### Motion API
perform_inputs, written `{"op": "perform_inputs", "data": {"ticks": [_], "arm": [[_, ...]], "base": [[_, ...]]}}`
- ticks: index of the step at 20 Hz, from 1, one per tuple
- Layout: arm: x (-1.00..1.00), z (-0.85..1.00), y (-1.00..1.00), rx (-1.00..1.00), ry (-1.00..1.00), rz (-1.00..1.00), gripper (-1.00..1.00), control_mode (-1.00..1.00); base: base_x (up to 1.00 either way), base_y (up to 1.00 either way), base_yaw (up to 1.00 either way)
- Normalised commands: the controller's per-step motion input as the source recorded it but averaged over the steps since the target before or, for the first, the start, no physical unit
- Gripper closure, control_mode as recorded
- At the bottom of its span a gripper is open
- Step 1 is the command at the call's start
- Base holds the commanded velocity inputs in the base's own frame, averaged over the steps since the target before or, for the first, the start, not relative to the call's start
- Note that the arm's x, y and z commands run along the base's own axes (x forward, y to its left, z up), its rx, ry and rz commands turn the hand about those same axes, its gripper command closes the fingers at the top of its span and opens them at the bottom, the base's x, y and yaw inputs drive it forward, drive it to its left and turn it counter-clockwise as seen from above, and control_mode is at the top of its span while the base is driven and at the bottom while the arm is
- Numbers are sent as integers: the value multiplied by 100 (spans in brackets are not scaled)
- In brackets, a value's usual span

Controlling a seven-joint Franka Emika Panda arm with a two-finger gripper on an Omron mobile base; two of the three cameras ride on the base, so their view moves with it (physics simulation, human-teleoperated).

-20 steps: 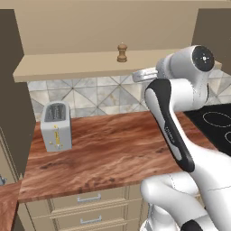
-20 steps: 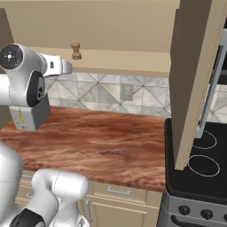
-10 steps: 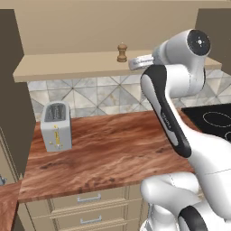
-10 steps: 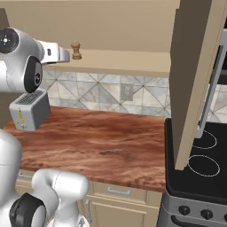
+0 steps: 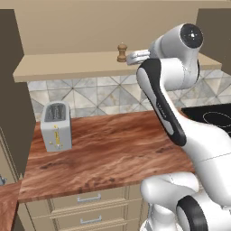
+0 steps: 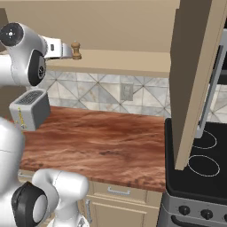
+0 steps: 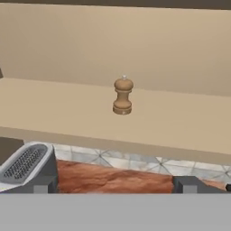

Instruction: Retrieve the shaker from the cabinet and place it next the steak on a plate on the dining table.

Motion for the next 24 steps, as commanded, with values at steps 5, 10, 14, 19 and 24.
{"op": "perform_inputs", "data": {"ticks": [5,10,14,19,24], "arm": [[48,0,0,4,0,0,-100,-100],[54,0,0,3,0,0,-100,-100],[61,0,0,1,0,0,-100,-100],[51,0,0,0,0,0,-100,-100],[41,0,0,0,0,0,-100,-100]], "base": [[0,0,0],[0,0,0],[0,0,0],[0,0,0],[0,0,0]]}}
